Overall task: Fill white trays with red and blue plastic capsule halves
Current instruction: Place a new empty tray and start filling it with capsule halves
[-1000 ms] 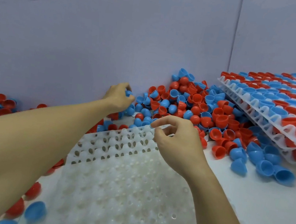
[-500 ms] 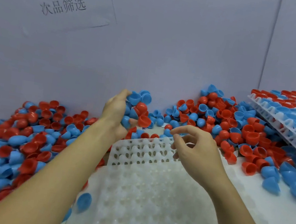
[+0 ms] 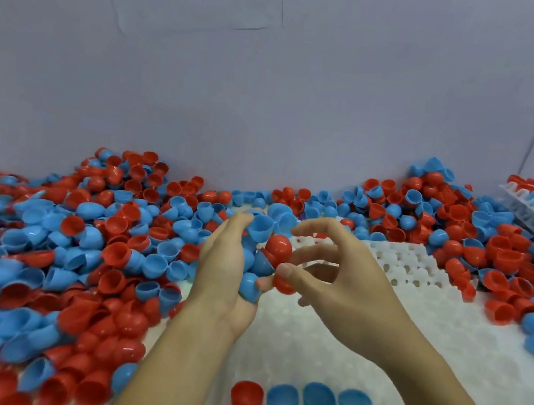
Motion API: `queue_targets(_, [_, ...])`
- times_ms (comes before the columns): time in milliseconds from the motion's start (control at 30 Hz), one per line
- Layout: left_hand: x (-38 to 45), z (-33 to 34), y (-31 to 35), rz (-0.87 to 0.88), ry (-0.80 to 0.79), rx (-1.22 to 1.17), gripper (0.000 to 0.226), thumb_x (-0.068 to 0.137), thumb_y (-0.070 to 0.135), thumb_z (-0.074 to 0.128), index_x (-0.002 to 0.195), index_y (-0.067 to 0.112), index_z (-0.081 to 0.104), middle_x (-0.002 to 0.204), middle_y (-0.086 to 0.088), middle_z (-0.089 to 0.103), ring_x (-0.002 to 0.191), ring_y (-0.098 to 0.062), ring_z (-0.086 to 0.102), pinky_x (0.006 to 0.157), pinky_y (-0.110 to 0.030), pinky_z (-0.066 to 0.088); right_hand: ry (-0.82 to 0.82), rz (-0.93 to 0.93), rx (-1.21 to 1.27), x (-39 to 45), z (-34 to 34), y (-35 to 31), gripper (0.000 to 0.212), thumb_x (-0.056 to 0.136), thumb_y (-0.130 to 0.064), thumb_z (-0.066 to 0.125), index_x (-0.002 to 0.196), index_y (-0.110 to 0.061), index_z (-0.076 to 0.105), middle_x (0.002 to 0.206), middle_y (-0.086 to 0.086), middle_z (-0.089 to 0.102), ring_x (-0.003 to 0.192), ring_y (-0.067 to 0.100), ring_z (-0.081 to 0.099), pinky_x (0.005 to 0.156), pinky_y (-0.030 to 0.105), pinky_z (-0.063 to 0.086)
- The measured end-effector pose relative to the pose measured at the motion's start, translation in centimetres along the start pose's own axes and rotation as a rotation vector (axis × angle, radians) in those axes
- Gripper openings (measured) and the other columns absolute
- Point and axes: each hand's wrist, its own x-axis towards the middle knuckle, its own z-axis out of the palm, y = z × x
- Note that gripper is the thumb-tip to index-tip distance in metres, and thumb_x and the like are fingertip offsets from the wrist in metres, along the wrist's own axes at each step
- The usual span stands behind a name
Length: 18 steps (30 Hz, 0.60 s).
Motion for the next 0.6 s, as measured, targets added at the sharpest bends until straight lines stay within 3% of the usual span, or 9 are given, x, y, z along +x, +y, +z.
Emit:
queue_targets(133, [0.1, 0.1, 0.4, 0.001, -0.020, -0.001, 0.024, 0.099, 0.027, 0.053, 0.114, 0.011, 0.060, 0.080, -0.007, 0.064, 0.052, -0.013, 0.054, 0.034, -0.018, 0.033, 0.009, 0.109, 0.150, 0.2, 0.0, 0.1, 0.043, 0.082, -0.008, 0.078, 0.114, -0.030, 0.060, 0.078, -0.003, 0.075, 0.069, 0.006, 0.071, 0.057, 0.013, 0.049])
queue_targets(267, [0.5, -0.1, 0.5, 0.044, 0.066, -0.017, 0.015, 0.099, 0.027, 0.055, 0.103, 0.013, 0.060, 0.073, -0.001, 0.065, 0.049, -0.009, 0.056, 0.033, -0.018, 0.034, 0.006, 0.178, 0.185, 0.3, 0.3, 0.5, 0.036, 0.087, -0.002, 0.070, 0.113, -0.027, 0.070, 0.081, 0.001, 0.073, 0.077, 0.013, 0.070, 0.070, 0.023, 0.055])
queue_targets(400, [1.0, -0.9, 0.7, 0.057, 0.109, -0.082, 0.017, 0.099, 0.023, 0.051, 0.096, 0.011, 0.061, 0.084, -0.009, 0.066, 0.058, -0.012, 0.058, 0.034, -0.018, 0.034, 0.018, 0.189, 0.158, 0.4, 0.1, 0.7, 0.028, 0.089, -0.006, 0.069, 0.098, -0.032, 0.076, 0.091, -0.002, 0.076, 0.090, 0.014, 0.072, 0.082, 0.031, 0.056])
queue_targets(467, [1.1, -1.3, 0.9, 0.047, 0.109, -0.146, 0.018, 0.098, 0.021, 0.049, 0.086, 0.012, 0.060, 0.082, -0.009, 0.062, 0.059, -0.012, 0.055, 0.034, -0.017, 0.032, 0.027, 0.195, 0.161, 0.5, -0.1, 0.7, 0.027, 0.088, -0.009, 0.071, 0.096, -0.034, 0.076, 0.090, -0.005, 0.076, 0.090, 0.015, 0.072, 0.082, 0.032, 0.056])
queue_targets(600, [1.4, -2.0, 1.4, 0.073, 0.143, -0.222, 0.019, 0.098, 0.023, 0.048, 0.089, 0.012, 0.059, 0.077, -0.005, 0.061, 0.054, -0.009, 0.055, 0.033, -0.016, 0.032, 0.013, 0.183, 0.147, 0.5, -0.2, 0.9, 0.016, 0.089, -0.020, 0.072, 0.099, -0.033, 0.073, 0.090, -0.006, 0.075, 0.091, 0.021, 0.071, 0.081, 0.034, 0.055])
